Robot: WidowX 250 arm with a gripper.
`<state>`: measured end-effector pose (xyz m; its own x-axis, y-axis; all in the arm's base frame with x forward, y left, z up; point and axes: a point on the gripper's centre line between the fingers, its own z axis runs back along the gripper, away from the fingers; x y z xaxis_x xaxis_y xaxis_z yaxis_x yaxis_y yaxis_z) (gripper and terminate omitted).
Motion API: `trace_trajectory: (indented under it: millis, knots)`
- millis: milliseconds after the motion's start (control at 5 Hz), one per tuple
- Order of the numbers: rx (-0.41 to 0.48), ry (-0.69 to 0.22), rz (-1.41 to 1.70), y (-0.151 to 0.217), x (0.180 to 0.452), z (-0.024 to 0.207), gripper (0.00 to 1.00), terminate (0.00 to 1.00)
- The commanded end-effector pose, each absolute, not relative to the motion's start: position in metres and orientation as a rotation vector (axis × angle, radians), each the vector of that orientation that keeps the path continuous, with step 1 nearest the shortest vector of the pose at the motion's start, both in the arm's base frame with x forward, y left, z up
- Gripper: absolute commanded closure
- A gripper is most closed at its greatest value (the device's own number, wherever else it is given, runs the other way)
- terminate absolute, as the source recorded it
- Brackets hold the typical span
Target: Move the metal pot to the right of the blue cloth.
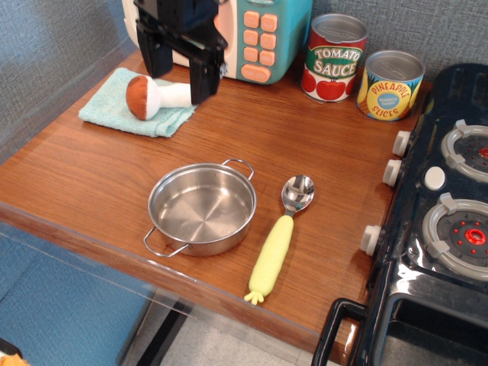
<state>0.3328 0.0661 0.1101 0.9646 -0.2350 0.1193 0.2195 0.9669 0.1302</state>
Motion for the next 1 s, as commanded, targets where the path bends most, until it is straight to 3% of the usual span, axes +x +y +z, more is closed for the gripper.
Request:
trace_trajectory:
  millis: [0,200,800]
  knots:
    - [0.122,-0.072,-0.245,0.05,0.302,0.072,0.0,0.0]
    - [0.124,-0.053,-0.22,0.046,0.293,0.051,0.0,0.0]
    - [0.151,-0.022,-0.112,0.059,0.293,0.024,0.0,0.0]
